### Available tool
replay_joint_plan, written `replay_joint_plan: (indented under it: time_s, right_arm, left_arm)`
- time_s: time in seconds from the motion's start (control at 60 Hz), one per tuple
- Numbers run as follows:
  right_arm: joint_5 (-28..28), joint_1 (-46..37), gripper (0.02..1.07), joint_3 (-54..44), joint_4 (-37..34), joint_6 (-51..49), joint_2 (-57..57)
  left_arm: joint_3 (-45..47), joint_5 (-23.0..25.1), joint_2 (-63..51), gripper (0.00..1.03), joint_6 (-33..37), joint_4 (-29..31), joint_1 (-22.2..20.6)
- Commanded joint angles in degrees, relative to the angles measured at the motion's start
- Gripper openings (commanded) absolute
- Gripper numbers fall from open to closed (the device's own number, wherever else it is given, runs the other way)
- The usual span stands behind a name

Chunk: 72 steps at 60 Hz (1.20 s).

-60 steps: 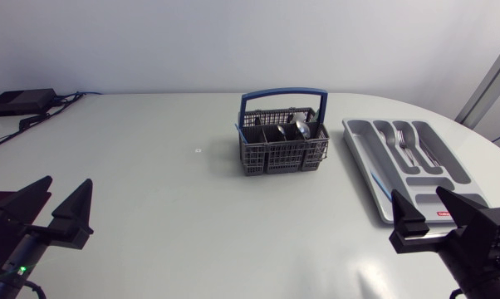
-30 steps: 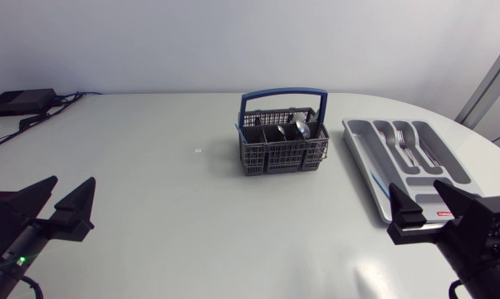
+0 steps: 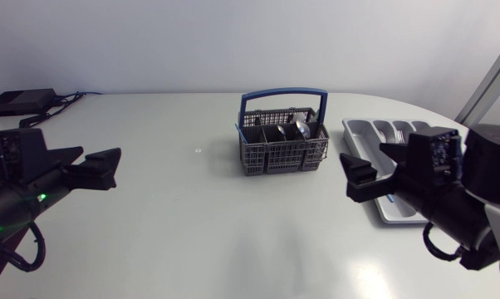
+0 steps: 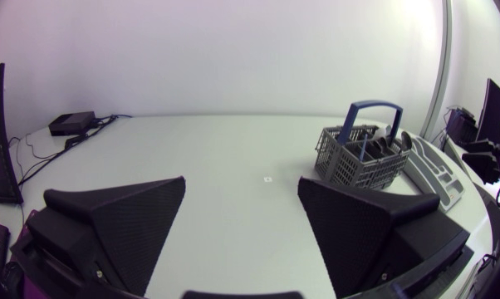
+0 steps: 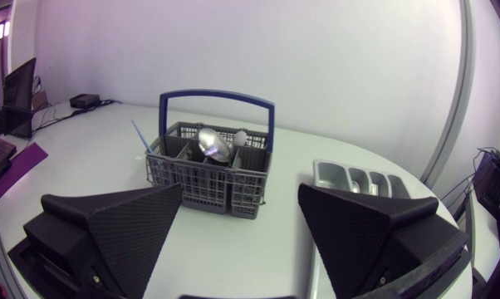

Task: Unload the cutlery basket into the drawer organizer.

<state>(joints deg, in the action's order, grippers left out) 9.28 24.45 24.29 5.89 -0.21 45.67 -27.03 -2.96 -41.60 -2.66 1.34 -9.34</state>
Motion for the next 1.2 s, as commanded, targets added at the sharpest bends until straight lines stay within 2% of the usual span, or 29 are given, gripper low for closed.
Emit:
replay_joint_plan:
  time_s: [0.0,0.1,0.317,0.467,0.617,0.667,0.95,1.183]
  right_arm:
    - [0.7,2.7,1.02,4.2,0.2,-0.1,5.9]
    - [0.7,6.1,1.02,9.2,-2.1,-0.4,12.9]
    - [-1.2,9.9,1.02,18.2,-4.7,-7.1,25.1]
    - [-6.4,9.9,1.02,27.0,-12.2,-11.4,34.2]
    - [-6.8,10.4,1.00,33.4,-11.8,-15.1,41.9]
    - [-6.9,10.6,0.98,36.6,-12.4,-15.3,45.2]
    - [-11.2,9.7,0.92,45.8,-11.1,-17.8,57.4]
    - [-10.3,10.4,0.72,50.0,-10.2,-19.3,61.6]
  left_arm:
    - [-4.4,-1.5,-5.4,0.96,1.9,1.8,-2.5]
    - [-8.1,-1.3,-11.8,0.96,7.2,3.8,-3.2]
    - [-10.7,-0.5,-16.5,0.96,8.8,6.0,-7.4]
    - [-12.1,3.5,-20.2,0.96,10.0,6.0,-7.3]
    - [-13.8,4.3,-23.8,0.96,11.3,6.0,-7.6]
    - [-14.6,6.1,-24.8,0.96,11.8,6.0,-7.3]
    - [-14.1,6.2,-25.5,0.96,13.9,4.4,-7.3]
    - [-13.1,6.2,-25.8,0.96,14.8,2.5,-6.9]
